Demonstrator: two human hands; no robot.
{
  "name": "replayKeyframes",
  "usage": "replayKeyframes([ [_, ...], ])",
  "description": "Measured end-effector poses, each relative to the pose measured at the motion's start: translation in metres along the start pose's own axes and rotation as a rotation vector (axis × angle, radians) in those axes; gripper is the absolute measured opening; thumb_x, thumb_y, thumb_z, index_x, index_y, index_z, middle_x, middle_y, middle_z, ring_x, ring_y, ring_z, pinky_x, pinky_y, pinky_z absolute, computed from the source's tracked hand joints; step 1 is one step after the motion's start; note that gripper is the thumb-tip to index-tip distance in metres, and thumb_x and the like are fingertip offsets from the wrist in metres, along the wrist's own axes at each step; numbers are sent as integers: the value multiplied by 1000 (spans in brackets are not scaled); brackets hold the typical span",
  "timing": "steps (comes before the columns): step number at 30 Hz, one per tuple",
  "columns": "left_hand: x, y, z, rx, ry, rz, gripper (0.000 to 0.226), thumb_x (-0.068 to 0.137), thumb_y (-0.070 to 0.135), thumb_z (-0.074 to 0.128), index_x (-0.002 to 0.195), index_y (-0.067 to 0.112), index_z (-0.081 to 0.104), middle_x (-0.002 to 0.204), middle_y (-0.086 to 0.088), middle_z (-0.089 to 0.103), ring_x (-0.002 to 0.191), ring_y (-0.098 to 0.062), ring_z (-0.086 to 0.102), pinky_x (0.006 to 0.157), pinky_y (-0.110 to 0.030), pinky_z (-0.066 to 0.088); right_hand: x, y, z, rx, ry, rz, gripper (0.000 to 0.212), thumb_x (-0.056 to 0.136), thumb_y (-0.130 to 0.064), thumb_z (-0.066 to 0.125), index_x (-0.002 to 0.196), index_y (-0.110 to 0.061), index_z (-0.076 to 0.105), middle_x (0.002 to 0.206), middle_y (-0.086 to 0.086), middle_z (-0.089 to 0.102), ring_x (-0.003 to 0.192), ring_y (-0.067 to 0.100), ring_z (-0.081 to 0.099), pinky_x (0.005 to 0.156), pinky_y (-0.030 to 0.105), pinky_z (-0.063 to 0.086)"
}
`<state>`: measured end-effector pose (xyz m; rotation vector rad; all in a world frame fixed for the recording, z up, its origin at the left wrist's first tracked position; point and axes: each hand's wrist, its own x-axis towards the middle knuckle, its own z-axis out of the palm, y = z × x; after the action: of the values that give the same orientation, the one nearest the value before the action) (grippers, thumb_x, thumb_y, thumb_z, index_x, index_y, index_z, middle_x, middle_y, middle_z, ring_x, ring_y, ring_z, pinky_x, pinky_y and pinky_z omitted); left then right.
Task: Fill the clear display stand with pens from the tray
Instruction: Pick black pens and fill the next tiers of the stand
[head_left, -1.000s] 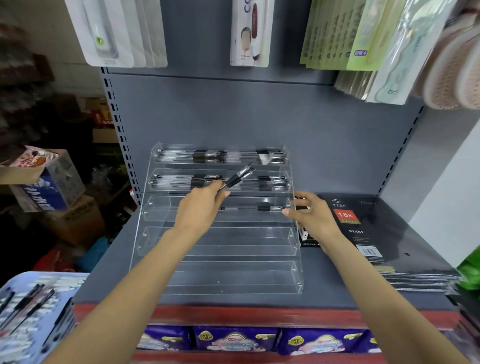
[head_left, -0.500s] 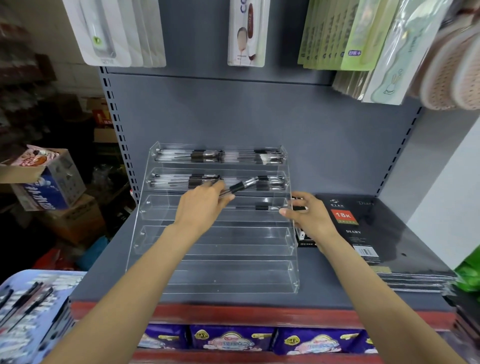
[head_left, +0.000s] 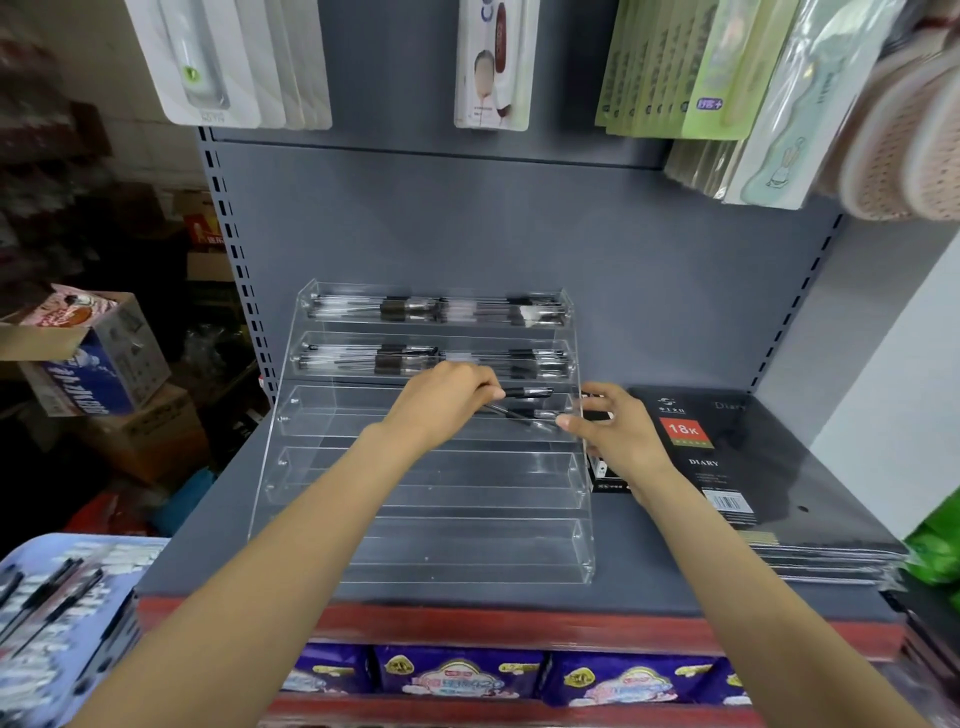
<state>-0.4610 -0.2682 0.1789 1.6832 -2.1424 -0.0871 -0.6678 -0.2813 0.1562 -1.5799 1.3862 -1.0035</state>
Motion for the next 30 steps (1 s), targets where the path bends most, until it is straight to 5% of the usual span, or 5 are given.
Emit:
replayKeyframes([
  [9,-23,-20,0,-89,160,-76,23,101,24,33,106,11,51,94,2,62,87,-20,52,72,-34,43,1,1,0,-7,-8,-2,59,82,-18,71,134,-12,44,126,6,57,105,26,60,80,32,51],
  [20,-17,-30,-3,-148,-11,-171,36,89,40,57,69,11,62,56,-1,51,56,-18,50,55,-29,38,-1,1,1,8,-1,-2,57,83,-19,70,134,-11,46,128,7,56,105,25,60,67,24,48],
  [27,-1,-11,2,-196,-95,-67,32,92,37,54,80,12,71,60,12,56,54,-1,47,59,-24,39,-1,2,2,4,11,-2,55,83,-18,70,132,-11,46,126,5,57,103,24,60,65,21,47],
  [30,-2,-11,4,-206,-84,-70,34,91,37,55,79,10,71,59,6,54,53,-9,47,61,-28,40,-1,1,2,3,11,2,53,83,-19,70,130,-13,48,125,4,58,106,25,60,68,25,47],
])
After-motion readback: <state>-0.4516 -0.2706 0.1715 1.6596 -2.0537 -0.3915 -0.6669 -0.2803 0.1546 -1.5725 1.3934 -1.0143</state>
